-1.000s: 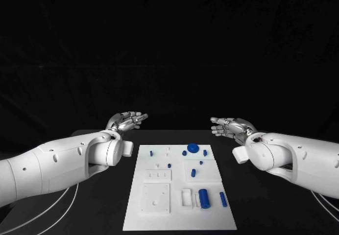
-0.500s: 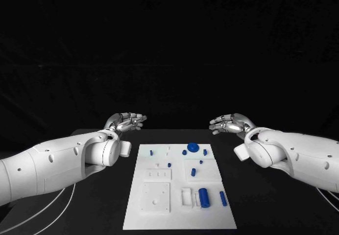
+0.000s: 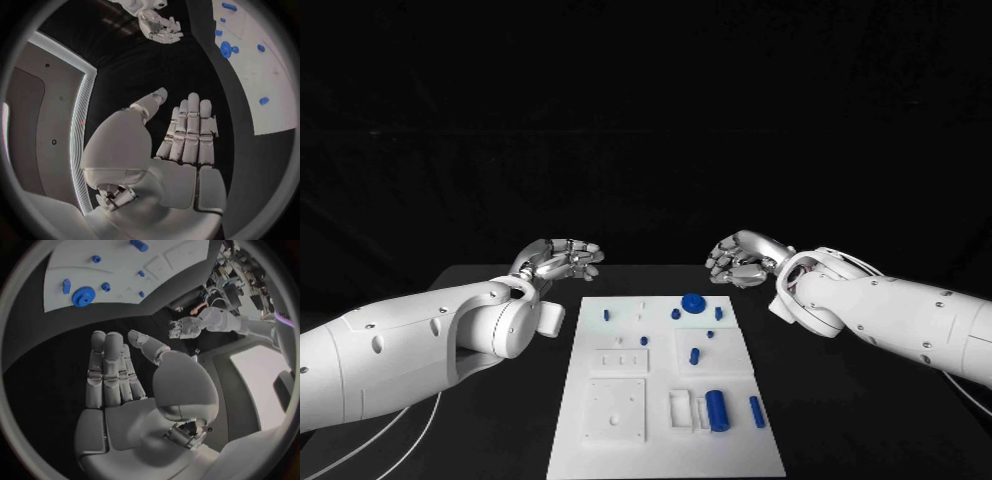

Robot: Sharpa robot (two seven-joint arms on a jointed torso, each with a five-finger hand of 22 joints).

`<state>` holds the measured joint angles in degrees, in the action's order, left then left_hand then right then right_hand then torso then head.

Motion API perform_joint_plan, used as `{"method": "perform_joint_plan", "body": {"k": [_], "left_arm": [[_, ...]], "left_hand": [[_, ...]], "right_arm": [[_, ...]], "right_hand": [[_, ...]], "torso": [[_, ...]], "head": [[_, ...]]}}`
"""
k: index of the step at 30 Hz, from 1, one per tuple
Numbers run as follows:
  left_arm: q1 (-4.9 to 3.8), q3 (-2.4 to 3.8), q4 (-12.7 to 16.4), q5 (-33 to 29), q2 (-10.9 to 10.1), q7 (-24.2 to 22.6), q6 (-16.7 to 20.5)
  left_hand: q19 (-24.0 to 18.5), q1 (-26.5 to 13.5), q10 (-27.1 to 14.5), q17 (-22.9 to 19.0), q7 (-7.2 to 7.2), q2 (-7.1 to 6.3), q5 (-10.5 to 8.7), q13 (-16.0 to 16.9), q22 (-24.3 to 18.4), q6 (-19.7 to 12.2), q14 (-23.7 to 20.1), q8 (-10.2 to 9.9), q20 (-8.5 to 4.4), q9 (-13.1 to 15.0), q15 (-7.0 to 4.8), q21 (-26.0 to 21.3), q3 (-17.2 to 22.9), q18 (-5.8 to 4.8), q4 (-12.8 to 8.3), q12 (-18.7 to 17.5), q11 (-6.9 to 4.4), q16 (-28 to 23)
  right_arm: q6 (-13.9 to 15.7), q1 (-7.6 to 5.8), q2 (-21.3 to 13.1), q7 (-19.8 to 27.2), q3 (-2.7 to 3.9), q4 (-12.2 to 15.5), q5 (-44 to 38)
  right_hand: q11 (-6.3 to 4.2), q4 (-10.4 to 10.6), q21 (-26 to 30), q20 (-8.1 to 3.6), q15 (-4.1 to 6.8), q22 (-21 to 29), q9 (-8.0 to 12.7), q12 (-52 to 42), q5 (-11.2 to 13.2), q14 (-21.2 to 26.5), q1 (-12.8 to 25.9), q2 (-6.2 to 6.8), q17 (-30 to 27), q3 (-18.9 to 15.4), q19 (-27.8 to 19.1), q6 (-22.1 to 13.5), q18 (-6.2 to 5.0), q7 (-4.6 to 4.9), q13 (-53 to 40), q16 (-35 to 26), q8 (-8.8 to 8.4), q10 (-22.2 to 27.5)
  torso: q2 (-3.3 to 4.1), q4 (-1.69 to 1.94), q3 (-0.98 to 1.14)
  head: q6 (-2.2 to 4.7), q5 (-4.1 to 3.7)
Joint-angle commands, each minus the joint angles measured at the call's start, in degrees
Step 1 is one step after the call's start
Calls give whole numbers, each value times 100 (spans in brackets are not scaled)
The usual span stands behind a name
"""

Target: Assemble the parts on the task board

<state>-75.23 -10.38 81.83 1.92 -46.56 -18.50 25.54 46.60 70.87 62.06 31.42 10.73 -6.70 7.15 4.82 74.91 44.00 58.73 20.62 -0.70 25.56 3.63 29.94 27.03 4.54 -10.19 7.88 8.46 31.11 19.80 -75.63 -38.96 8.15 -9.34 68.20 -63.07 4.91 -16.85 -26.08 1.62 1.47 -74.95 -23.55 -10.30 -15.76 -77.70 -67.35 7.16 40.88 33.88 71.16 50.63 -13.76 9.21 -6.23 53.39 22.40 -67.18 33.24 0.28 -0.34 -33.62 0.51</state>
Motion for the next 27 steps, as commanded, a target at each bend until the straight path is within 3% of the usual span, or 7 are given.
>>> {"method": "perform_joint_plan", "body": {"k": [1,4,12,21,27], "left_arm": [[-21,15,126,83,-41,-217,-348],[-45,20,253,83,-101,-222,-367],[-173,28,518,83,-207,-202,-396],[-281,30,690,83,-279,-178,-420],[-303,32,727,87,-286,-181,-418]], "left_hand": [[42,-92,1,53,0,-9,21,-34,119,24,84,-45,-58,-38,-20,59,38,27,-97,-70,34,39],[70,-174,4,101,4,-9,19,-54,118,27,112,-74,-100,-65,-34,102,64,2,-152,-119,39,58],[70,-275,-9,141,3,-31,4,-72,113,26,117,-103,-133,-91,-37,127,82,-27,-190,-177,48,59],[63,-360,-24,170,23,-61,-20,-80,110,29,115,-121,-153,-108,-32,144,93,-47,-208,-225,72,54],[59,-394,-29,181,27,-72,-35,-82,108,29,111,-127,-155,-114,-28,149,96,-54,-210,-243,77,50]], "right_arm": [[-237,-6,74,-294,38,14,-1597],[-345,-6,160,-454,63,22,-2129],[-496,-4,352,-762,64,-5,-2994],[-529,0,492,-886,65,-46,-3375],[-488,8,536,-966,65,-85,-3513]], "right_hand": [[6,9,-236,-112,3,-164,14,64,-41,-23,-29,53,206,28,167,31,-124,3,14,365,-44,-27],[17,6,-544,-193,-4,-164,21,145,-19,72,-31,78,378,44,202,48,-124,4,23,729,-88,-58],[28,10,-851,-237,-14,-151,23,255,128,150,-22,121,415,61,145,82,-124,-33,35,998,-128,-86],[73,13,-978,-259,-58,-138,39,379,277,178,-28,169,395,73,130,36,-124,-44,75,1130,-183,-2],[94,18,-1011,-257,-79,-133,45,434,345,195,3,201,373,62,114,17,-124,-33,94,1172,-205,34]], "torso": [[114,71,-4],[161,106,-6],[319,209,-30],[468,271,-44],[548,305,-48]], "head": [[63,-49],[86,-68],[132,-142],[212,-178],[279,-193]]}}
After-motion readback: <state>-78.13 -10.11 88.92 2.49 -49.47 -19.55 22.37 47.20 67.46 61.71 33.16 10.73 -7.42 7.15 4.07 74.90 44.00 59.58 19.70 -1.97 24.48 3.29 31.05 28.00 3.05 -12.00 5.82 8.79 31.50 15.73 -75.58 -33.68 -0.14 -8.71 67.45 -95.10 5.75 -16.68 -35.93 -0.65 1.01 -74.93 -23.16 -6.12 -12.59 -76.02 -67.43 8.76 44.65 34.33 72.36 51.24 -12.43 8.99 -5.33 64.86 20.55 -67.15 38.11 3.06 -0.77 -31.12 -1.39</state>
